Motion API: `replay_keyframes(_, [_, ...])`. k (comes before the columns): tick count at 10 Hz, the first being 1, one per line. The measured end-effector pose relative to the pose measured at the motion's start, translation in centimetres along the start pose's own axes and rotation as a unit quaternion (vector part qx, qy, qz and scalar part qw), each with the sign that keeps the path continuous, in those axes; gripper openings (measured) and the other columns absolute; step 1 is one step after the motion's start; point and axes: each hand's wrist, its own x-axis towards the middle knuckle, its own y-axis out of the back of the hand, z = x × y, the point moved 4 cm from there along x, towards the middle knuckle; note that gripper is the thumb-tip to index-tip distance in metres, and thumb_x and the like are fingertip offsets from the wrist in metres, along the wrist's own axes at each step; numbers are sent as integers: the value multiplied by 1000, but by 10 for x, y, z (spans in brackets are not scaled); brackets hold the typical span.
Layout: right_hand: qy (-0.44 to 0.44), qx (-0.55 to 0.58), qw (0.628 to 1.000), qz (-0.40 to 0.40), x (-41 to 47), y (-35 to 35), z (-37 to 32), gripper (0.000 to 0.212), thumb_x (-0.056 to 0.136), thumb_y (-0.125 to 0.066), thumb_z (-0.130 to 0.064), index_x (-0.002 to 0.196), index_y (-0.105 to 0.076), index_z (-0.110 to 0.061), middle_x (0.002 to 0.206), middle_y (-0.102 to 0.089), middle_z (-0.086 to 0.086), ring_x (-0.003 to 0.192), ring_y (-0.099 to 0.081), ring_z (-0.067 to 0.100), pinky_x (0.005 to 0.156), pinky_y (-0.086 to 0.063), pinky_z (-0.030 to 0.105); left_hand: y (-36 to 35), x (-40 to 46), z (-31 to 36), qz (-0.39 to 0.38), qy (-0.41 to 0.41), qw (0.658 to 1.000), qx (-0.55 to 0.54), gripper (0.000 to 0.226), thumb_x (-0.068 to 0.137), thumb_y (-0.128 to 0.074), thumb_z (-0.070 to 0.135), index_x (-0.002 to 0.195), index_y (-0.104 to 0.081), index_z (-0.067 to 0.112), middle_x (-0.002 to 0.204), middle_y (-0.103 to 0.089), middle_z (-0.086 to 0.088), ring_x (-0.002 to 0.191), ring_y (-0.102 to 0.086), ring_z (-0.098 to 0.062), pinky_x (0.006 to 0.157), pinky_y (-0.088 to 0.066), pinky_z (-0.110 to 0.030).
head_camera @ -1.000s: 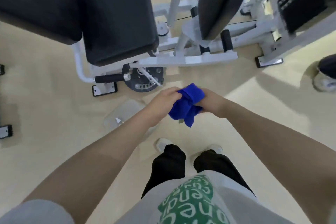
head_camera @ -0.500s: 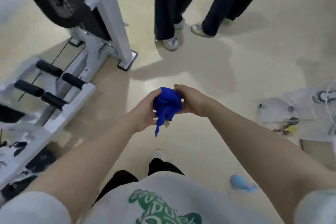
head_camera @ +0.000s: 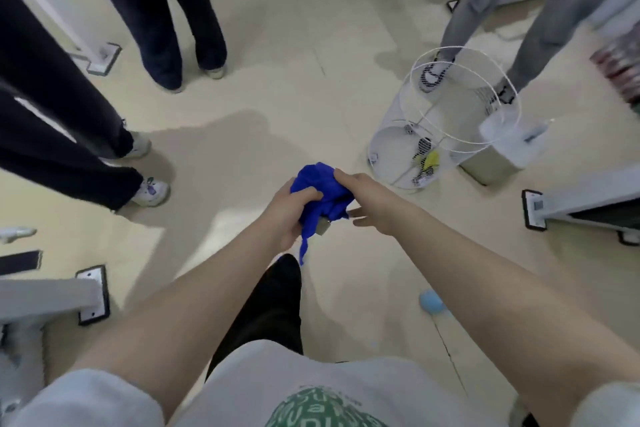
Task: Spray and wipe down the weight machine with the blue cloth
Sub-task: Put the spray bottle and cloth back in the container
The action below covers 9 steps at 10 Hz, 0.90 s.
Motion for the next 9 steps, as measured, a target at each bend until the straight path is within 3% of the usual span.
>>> replay_keyframes(1, [-8, 238, 971, -28, 18, 57, -25, 37, 94, -48, -40, 120, -54, -15, 120, -59, 7, 97, -66, 33, 89, -52, 43, -44, 75, 44, -77, 14, 993, 83, 38, 81, -45, -7, 116, -50, 3, 95, -63, -16, 79, -63, -25, 66, -53, -30])
replay_keyframes(2, [28, 269, 962, 31, 30, 112, -52, 23, 94, -53, -24, 115, -51, -16, 107, -60, 5, 76, -67, 23, 77, -54, 34, -97, 133, 82, -118, 14, 986, 120, 38, 84, -42, -12, 115, -53, 7, 91, -64, -12, 72, -64, -20, 61, -53, -27])
replay_keyframes(3, [32, 280, 955, 92, 35, 166, -70, 11, 94, -53, -20, 105, -54, -19, 87, -61, 1, 61, -60, 17, 64, -48, 25, -143, 165, 104, -145, 31, 979, 136, 32, 87, -46, -7, 112, -55, 12, 89, -67, -9, 70, -67, -18, 57, -54, -26])
replay_keyframes(4, [40, 309, 936, 166, 45, 231, -76, 10, 93, -55, -24, 101, -55, -17, 78, -62, 1, 57, -58, 15, 57, -42, 22, -202, 202, 126, -187, 45, 960, 202, 15, 91, -54, 8, 101, -56, 18, 91, -67, -9, 75, -65, -20, 63, -55, -29])
replay_keyframes(5, [31, 346, 910, 228, 64, 294, -80, 9, 92, -57, -26, 91, -56, -17, 72, -61, 0, 54, -57, 14, 52, -39, 21, -256, 246, 146, -196, 53, 952, 230, 13, 91, -57, 14, 103, -54, 17, 99, -66, -14, 89, -65, -30, 81, -56, -41])
replay_keyframes(6, [51, 367, 894, 254, 87, 363, -94, 13, 93, -57, -25, 84, -55, -16, 71, -61, 1, 45, -57, 10, 46, -40, 19, -318, 295, 164, -197, 36, 952, 232, 13, 92, -57, 15, 104, -54, 12, 101, -66, -16, 91, -66, -30, 81, -56, -40])
replay_keyframes(7, [30, 381, 880, 284, 108, 419, -101, 15, 94, -56, -24, 94, -55, -9, 82, -61, 9, 43, -58, 10, 41, -45, 17, -359, 334, 173, -166, 53, 957, 232, 35, 92, -55, 19, 124, -45, 11, 101, -64, -12, 89, -65, -27, 78, -57, -34])
replay_keyframes(8, [-41, 345, 889, 297, 123, 447, -99, 49, 94, -53, -34, 133, -38, -8, 117, -53, 10, 87, -65, 23, 57, -53, 25, -369, 369, 176, -112, 41, 916, 382, 60, 93, -50, 26, 146, -22, 16, 136, -46, -12, 122, -47, -30, 100, -41, -37])
replay_keyframes(9, [-71, 307, 907, 278, 125, 463, -93, 35, 99, -43, -25, 131, -38, -10, 94, -52, 2, 77, -56, 19, 52, -50, 19, -354, 388, 182, -74, 33, 896, 438, 55, 93, -48, 22, 144, -29, 14, 146, -36, -10, 129, -39, -26, 101, -32, -31])
